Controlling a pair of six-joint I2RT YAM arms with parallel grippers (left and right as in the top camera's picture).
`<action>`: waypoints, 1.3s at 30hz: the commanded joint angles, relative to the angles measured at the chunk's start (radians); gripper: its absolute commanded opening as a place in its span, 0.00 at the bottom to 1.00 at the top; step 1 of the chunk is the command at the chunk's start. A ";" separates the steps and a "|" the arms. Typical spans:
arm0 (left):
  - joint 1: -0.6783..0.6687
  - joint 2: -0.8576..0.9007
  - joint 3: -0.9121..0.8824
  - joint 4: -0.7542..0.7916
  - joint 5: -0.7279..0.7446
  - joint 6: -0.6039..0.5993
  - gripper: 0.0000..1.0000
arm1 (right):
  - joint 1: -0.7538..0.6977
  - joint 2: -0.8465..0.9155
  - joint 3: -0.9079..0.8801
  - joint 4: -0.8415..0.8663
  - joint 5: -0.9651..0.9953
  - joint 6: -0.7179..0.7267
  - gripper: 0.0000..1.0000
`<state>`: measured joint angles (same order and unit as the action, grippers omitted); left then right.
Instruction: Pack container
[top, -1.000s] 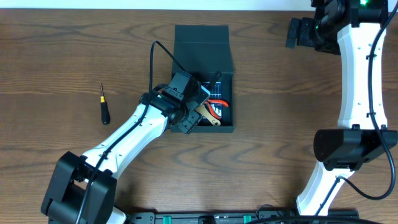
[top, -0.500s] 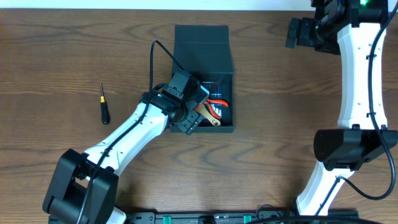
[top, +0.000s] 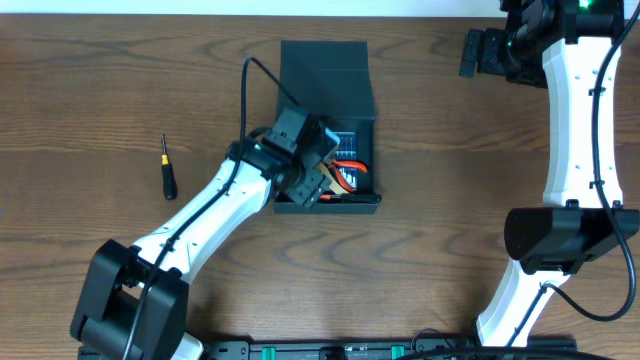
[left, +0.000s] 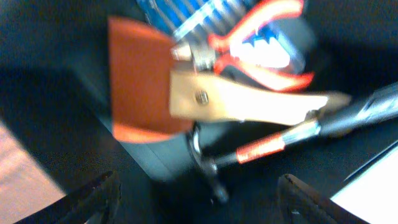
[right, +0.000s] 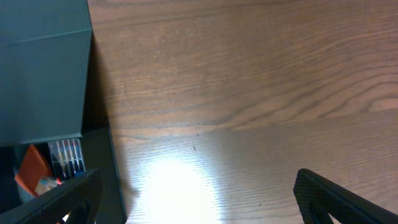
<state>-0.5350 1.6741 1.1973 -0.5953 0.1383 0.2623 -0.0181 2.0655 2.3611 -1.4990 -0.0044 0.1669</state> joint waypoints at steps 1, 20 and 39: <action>0.012 0.003 0.092 -0.016 -0.044 -0.013 0.75 | 0.005 -0.006 0.019 -0.001 0.000 -0.014 0.99; 0.059 0.004 0.295 -0.200 0.021 -0.084 0.75 | 0.005 -0.006 0.019 -0.001 0.000 -0.014 0.99; -0.173 0.115 0.294 -0.230 0.221 0.011 0.69 | 0.005 -0.006 0.019 -0.001 0.000 -0.014 0.99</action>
<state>-0.6926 1.7615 1.4773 -0.8154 0.3424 0.2550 -0.0181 2.0655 2.3611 -1.4990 -0.0040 0.1669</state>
